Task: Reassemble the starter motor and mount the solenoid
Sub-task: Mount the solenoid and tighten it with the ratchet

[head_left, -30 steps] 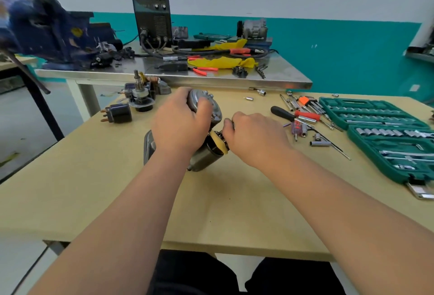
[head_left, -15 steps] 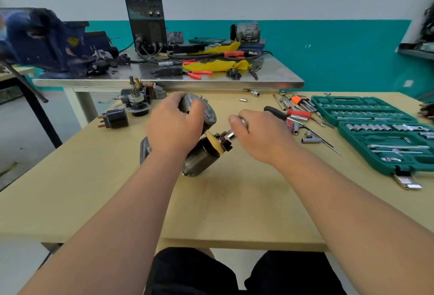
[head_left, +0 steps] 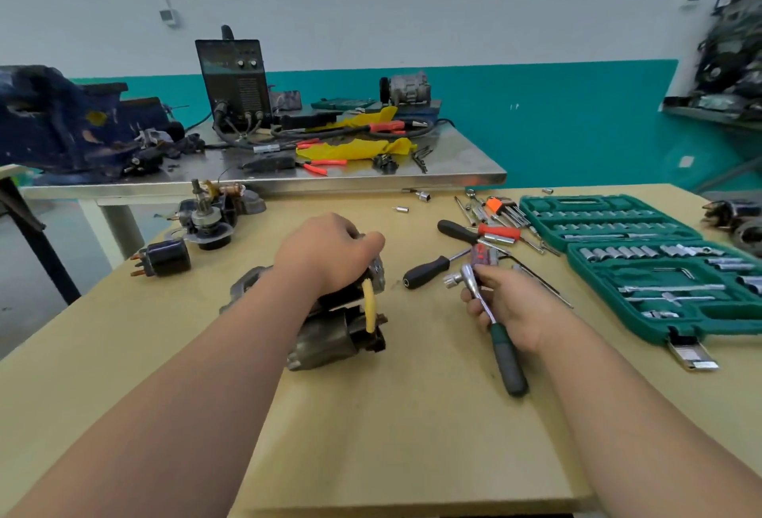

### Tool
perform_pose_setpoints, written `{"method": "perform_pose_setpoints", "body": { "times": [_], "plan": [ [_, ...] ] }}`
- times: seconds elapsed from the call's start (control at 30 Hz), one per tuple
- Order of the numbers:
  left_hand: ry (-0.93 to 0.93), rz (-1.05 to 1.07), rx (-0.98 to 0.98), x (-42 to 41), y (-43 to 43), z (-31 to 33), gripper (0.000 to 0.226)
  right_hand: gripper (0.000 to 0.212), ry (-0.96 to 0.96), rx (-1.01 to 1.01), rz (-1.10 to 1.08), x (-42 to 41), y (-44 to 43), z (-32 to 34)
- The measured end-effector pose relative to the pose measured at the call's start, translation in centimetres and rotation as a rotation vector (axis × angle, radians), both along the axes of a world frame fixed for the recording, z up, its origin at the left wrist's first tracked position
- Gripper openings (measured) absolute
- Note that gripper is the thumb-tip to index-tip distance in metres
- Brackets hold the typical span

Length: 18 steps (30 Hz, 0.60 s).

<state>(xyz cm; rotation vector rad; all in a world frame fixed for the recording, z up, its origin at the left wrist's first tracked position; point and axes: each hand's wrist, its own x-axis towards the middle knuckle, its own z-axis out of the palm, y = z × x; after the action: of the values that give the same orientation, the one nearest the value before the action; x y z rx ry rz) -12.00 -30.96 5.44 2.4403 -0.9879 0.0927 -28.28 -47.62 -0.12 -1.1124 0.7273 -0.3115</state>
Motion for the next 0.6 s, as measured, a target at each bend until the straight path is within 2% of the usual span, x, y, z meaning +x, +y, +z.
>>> {"method": "perform_pose_setpoints", "body": {
  "times": [0.1, 0.27, 0.4, 0.5, 0.6],
  "plan": [
    [-0.079, -0.025, 0.155, -0.7, -1.7, -0.5, 0.050, 0.026, 0.016, -0.038, -0.004, -0.5, -0.3, -0.1],
    [-0.129, -0.084, 0.331, -0.9, -2.8, -0.7, 0.048, 0.025, -0.009, -0.026, 0.061, -1.5, -0.5, -0.2],
    [-0.392, -0.350, 0.307, -2.7, -3.8, -0.7, 0.045, 0.026, -0.149, 0.061, 0.091, -1.2, 0.0, 0.4],
    [-0.315, -0.506, 0.306, -4.6, -4.9, -1.2, 0.039, 0.026, -0.194, 0.133, 0.122, -1.4, -0.2, 0.6],
    [-0.192, -0.509, 0.258, -5.7, -5.8, -1.3, 0.033, 0.027, -0.204, 0.167, 0.137, -2.0, -0.9, 0.6]
  ]
}}
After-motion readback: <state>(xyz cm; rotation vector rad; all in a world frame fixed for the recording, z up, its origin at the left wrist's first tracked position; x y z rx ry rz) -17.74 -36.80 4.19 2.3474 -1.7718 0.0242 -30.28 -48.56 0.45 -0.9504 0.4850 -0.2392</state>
